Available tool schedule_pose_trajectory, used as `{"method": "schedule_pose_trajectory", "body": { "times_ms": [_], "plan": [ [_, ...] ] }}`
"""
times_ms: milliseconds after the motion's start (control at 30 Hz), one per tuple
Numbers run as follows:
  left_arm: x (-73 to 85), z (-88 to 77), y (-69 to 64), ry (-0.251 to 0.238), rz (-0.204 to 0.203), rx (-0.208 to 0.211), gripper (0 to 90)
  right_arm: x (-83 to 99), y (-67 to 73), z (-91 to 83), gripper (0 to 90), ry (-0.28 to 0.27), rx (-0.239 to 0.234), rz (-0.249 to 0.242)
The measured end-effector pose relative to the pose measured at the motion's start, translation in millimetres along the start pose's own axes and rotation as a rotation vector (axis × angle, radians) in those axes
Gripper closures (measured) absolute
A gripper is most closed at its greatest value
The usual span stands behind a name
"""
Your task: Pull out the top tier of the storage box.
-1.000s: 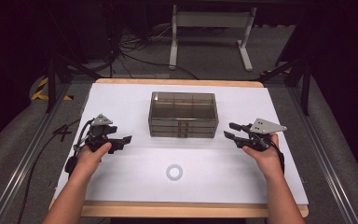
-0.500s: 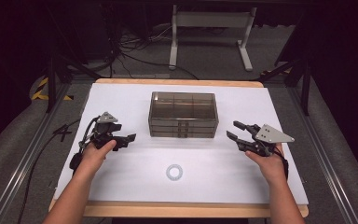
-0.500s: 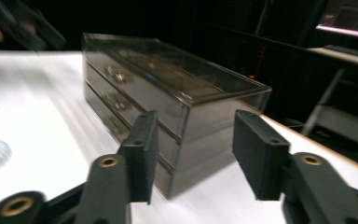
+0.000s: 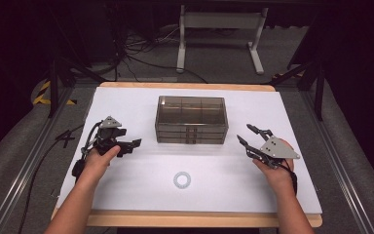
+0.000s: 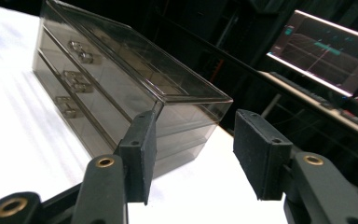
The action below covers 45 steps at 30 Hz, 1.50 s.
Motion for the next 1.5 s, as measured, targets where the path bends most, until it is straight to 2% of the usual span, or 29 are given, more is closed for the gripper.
{"method": "schedule_pose_trajectory", "body": {
  "times_ms": [100, 200, 233, 367, 400, 433, 567, 733, 833, 967, 1167, 1500],
  "plan": [
    [0.0, 0.1, 0.8, -0.005, 0.0, -0.001, 24.5, 0.4, 3.0, 1.4, 50.2, -0.007, 0.04, -0.028],
    [-0.1, -0.3, 1.6, -0.009, 0.0, 0.0, 24.4, -1.0, 4.0, 1.4, 51.2, -0.007, 0.074, -0.09],
    [-0.1, -0.3, 1.6, -0.009, 0.0, 0.0, 24.4, -1.0, 4.0, 1.4, 51.2, -0.007, 0.074, -0.09],
    [0.6, 0.0, 2.3, -0.005, 0.0, -0.002, 24.5, -1.5, 4.0, 0.9, 49.4, 0.004, 0.123, -0.157],
    [0.6, 0.0, 2.3, -0.005, 0.0, -0.002, 24.5, -1.5, 4.0, 0.9, 49.4, 0.004, 0.123, -0.157],
    [0.9, -0.1, 2.2, -0.002, -0.002, 0.0, 24.5, 0.2, 5.4, 1.4, 49.0, 0.021, 0.14, -0.192],
    [1.4, 0.6, 2.1, -0.002, -0.007, 0.002, 24.4, 1.7, 9.6, 3.8, 49.0, 0.049, 0.142, -0.26],
    [2.7, 1.1, 2.5, 0.001, -0.008, 0.002, 24.5, -0.6, 15.2, 6.0, 48.2, 0.076, 0.176, -0.388],
    [3.7, 0.8, 3.2, 0.001, -0.012, 0.001, 24.5, -1.8, 17.1, 8.4, 47.8, 0.083, 0.194, -0.414],
    [4.4, -0.7, 4.9, 0.0, -0.019, 0.001, 24.4, -1.1, 20.9, 10.8, 47.4, 0.103, 0.188, -0.452],
    [6.6, -2.0, 5.6, -0.001, -0.025, -0.005, 24.5, -2.4, 26.4, 12.5, 48.5, 0.144, 0.187, -0.524],
    [11.5, -7.7, 8.4, -0.003, -0.033, -0.023, 24.5, -4.0, 32.1, 18.4, 50.1, 0.22, 0.213, -0.643]
  ]
}}
Point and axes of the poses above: each handheld gripper's, and its own axes: z roughly forward along the jaws, x roughly out of its underside, y roughly to its left, the point moved 6 cm from there along z, roughly forward along the jaws, and after that the axes turned 7 degrees about -y, right-handed, at the moved point
